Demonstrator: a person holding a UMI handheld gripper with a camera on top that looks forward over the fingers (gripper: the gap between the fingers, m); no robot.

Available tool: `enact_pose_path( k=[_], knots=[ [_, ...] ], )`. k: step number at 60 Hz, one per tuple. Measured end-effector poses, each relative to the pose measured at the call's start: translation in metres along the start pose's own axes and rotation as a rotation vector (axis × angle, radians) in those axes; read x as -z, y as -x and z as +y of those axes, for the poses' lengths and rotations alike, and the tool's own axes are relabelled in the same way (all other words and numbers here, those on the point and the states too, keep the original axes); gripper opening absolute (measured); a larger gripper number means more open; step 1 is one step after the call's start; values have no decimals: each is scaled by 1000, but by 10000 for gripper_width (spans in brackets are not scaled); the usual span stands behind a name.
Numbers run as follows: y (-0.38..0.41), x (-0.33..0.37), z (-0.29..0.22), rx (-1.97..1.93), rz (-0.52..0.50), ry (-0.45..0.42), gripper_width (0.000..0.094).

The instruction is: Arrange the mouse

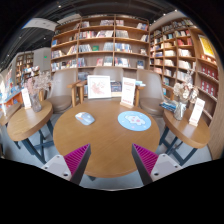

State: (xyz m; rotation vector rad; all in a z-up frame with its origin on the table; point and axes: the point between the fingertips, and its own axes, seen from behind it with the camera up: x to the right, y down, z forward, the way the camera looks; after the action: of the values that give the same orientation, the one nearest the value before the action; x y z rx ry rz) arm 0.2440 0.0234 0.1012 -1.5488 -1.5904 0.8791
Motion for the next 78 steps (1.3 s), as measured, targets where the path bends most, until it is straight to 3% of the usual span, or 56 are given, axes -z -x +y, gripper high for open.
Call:
enact_pose_path(
  k=[34,57,78],
  knots=[
    [115,-86,-11,51,-84,15,854],
    [131,-194,-40,90,-62,-20,854],
    [133,-274,-45,98,-49,50,852]
  ],
)
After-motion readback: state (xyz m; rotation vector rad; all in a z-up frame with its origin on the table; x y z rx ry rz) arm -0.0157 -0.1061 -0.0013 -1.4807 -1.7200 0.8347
